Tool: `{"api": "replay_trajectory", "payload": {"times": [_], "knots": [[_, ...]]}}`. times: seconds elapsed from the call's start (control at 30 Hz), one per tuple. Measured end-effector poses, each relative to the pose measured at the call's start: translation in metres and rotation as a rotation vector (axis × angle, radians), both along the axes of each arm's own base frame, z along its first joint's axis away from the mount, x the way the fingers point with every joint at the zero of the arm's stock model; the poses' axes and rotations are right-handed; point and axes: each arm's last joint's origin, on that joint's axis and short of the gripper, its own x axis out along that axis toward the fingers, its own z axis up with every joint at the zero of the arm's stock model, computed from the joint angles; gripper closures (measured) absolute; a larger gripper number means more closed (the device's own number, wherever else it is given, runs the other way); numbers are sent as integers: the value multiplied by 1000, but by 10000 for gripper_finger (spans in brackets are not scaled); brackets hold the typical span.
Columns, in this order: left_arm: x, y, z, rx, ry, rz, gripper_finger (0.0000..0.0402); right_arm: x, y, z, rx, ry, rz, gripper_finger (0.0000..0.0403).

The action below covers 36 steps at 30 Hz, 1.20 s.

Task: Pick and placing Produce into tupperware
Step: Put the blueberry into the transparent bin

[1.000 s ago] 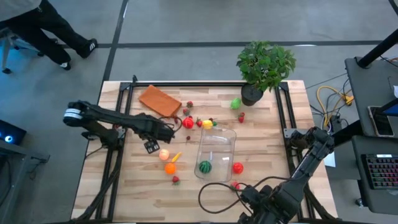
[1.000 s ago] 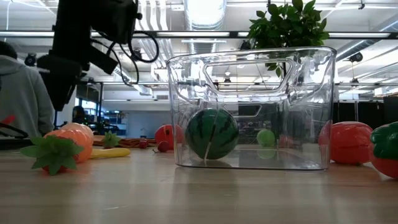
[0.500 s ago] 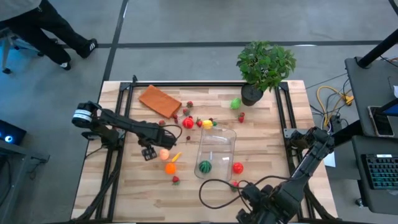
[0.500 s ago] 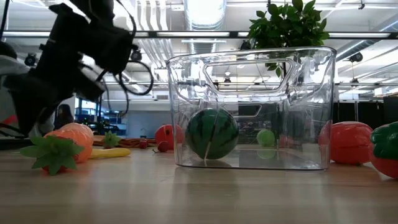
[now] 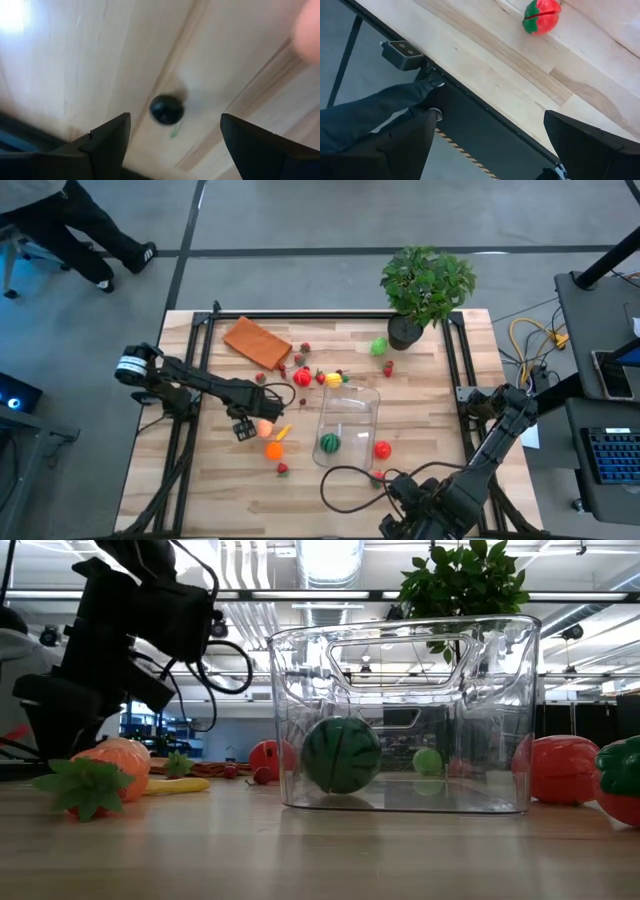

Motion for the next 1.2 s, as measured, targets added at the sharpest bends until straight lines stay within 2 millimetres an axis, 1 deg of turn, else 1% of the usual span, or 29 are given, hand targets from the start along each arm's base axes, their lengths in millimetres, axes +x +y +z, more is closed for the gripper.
{"api": "replay_trajectory", "payload": {"times": [0.3,0.43,0.57,0.83,1.2], "knots": [[-3,0,-4,1,10,-3,110,0,0,0,9,2,-26,39],[-7,0,-10,0,19,-6,122,0,0,0,9,2,-26,39],[-10,1,-16,-7,9,-8,144,0,0,0,9,2,-26,39],[-5,0,-16,-20,-31,-36,196,0,0,0,13,3,-38,39],[-4,0,-17,-24,-41,-52,282,0,0,0,19,6,-58,39]]}}
